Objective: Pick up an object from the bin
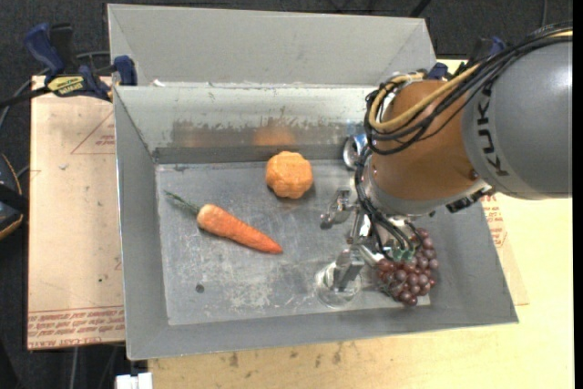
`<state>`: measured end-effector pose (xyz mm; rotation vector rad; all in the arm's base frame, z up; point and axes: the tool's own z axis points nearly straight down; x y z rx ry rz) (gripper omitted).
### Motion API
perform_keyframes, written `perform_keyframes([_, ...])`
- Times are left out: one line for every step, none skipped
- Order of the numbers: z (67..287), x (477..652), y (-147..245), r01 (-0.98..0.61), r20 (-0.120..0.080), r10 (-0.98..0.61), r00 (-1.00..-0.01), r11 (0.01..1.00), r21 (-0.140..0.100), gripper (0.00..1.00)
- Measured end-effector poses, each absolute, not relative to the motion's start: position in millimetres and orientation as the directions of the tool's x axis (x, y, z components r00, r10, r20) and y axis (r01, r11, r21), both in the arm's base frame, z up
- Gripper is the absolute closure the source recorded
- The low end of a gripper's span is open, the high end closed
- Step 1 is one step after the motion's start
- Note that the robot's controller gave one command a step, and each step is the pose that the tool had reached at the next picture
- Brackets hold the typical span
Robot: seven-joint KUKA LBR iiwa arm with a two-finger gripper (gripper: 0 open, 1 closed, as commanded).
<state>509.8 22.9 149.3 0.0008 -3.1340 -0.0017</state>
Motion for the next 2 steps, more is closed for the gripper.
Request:
perform_keyframes([153.0,511.7,22.8,0.0,0.0,0.0,-1.0,1.0,0.001,0.0])
perform_keyframes([144.3,518.6,-7.0,-0.119,-0.003,-0.119,-0.993,0.993,0.003,0.0])
